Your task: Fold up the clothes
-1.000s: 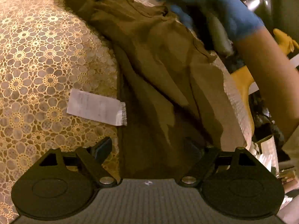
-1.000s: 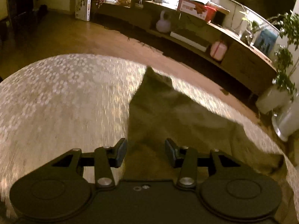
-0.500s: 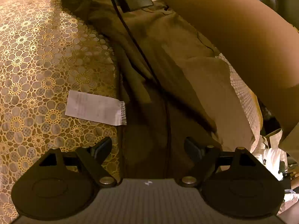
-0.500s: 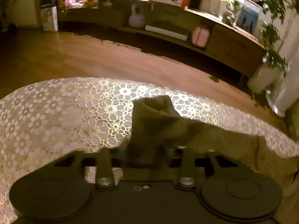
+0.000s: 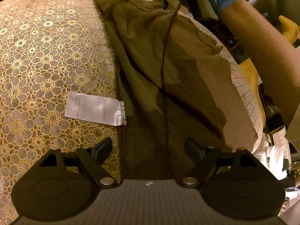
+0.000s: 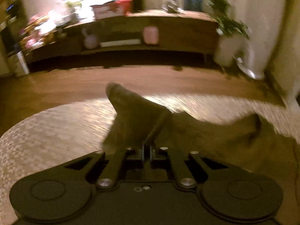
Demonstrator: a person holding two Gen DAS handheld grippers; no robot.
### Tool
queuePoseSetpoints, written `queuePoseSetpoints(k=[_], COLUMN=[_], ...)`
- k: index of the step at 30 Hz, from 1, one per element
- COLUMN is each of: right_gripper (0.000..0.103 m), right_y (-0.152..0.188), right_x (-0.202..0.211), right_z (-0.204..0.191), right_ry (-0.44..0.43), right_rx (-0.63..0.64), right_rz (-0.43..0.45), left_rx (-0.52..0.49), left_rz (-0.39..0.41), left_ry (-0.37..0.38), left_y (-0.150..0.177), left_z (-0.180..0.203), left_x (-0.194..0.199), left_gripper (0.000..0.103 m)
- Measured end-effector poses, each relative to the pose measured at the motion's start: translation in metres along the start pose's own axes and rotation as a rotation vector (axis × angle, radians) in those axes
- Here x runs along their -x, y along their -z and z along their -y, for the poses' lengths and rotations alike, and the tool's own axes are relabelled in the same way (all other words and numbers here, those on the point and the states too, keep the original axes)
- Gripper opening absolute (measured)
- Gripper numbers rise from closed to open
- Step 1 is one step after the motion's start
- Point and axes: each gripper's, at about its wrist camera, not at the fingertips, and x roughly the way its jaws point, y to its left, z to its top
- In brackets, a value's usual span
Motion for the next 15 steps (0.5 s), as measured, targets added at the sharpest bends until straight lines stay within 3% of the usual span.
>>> queuePoseSetpoints(k=[4,8,12,15], right_gripper=[0.103,0.103,0.103,0.103], right_y=[0.026,0.04,0.028,0.018], right_x=[-0.017,-0.025,-0.003,0.02], right_z=[0.029,0.038,0.029,0.017], right_ry=[0.073,0.09,0.174,0.164], right_rx=[-0.033,-0.039,-0.012,-0.002], right_rz=[-0.06,-0.098,-0.035,0.036], left_rx=[-0.013,-0.013,-0.011,-0.012], left_rz=[-0.006,-0.01,-0.014,-0.017], left_ry=[-0.013,-0.016,-0.016,-0.018], left_y=[-0.004,-0.006,-0.006,-0.007], left_z=[0.0,0.0,-0.001,-0.001], left_x=[-0.005,-0.006,-0.007,-0.008], left_gripper=[0.085,0.085,0.085,0.085])
